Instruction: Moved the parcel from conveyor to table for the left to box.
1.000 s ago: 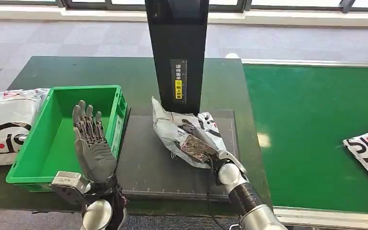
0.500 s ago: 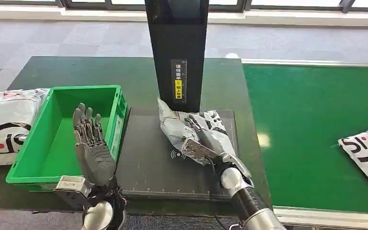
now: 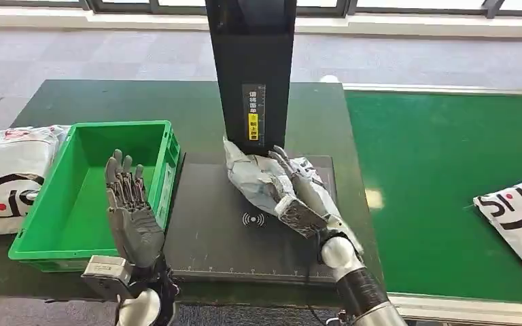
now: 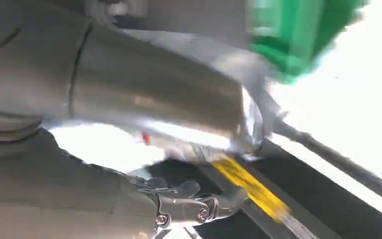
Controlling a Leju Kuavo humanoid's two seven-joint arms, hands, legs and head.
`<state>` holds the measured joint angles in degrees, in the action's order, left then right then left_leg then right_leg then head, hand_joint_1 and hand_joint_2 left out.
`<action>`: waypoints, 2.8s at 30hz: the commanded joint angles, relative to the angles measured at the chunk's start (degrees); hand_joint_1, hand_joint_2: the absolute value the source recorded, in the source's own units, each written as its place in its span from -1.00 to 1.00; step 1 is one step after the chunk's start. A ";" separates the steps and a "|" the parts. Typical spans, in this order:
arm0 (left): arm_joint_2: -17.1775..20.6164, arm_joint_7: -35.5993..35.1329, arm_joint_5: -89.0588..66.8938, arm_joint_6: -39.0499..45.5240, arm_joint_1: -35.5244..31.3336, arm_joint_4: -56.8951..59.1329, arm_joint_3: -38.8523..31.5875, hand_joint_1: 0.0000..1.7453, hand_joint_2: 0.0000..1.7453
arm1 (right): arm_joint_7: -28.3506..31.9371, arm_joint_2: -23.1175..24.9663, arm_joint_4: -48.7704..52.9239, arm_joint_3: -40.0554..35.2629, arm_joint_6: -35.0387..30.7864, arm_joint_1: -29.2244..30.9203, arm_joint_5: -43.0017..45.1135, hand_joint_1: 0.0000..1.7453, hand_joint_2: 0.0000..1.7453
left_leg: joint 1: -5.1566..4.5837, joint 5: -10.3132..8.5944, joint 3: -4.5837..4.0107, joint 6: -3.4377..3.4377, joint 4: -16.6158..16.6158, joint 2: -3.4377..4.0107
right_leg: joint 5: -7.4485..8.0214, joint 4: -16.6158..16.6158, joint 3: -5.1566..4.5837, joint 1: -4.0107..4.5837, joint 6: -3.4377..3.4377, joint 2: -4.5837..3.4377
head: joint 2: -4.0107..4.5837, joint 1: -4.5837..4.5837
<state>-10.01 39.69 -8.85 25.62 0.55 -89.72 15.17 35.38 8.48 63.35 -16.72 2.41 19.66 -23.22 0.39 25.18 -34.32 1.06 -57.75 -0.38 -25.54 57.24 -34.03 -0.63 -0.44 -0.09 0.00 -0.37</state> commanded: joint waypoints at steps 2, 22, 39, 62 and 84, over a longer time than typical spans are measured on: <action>0.16 0.12 -0.18 0.67 -3.02 3.97 -1.28 -1.00 -1.00 | 1.65 -0.81 9.90 4.42 6.81 -2.05 8.21 -1.00 1.00 | 0.00 0.00 0.11 -0.03 0.08 -0.05 | 0.00 -0.08 0.14 0.01 0.02 0.09 | 0.00 0.00; 2.09 -9.54 -16.52 6.15 -12.05 17.14 3.91 -1.00 -1.00 | 4.62 -1.09 15.77 2.82 11.26 0.45 15.69 -1.00 1.00 | -0.02 -0.04 0.04 -0.04 0.07 -0.14 | 0.00 -0.04 0.11 -0.01 0.02 0.19 | 0.00 0.00; -1.65 -20.43 -42.39 -2.49 -25.72 43.87 10.53 -1.00 1.00 | 4.62 -5.42 37.79 4.20 9.19 -9.64 16.91 -1.00 1.00 | -0.09 0.04 0.13 -0.10 0.04 -0.03 | 0.02 -0.11 0.11 -0.09 -0.02 0.11 | 0.00 0.00; -2.17 -25.66 -62.72 -21.47 -32.19 71.34 22.67 -1.00 1.00 | 4.62 -4.54 40.26 5.13 6.78 -9.80 15.71 -1.00 1.00 | -0.14 0.07 0.33 -0.13 0.11 0.14 | 0.05 -0.16 0.35 -0.13 -0.08 -0.07 | 0.00 0.00; -0.89 -23.04 -58.05 7.38 -25.84 47.38 11.26 1.00 1.00 | 4.62 -5.57 40.91 3.32 2.94 -10.91 15.70 -1.00 1.00 | -0.12 0.13 0.53 -0.21 0.04 0.09 | -0.07 -0.10 0.60 -0.12 -0.13 -0.01 | 0.00 0.00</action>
<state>-12.98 14.91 -67.91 30.06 -27.83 -32.79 31.91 40.02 4.61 105.04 -13.03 6.40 8.54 -8.13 0.23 25.31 -33.76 0.85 -57.76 -0.36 -25.63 57.23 -33.40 -0.81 -0.61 -0.08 0.00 -0.37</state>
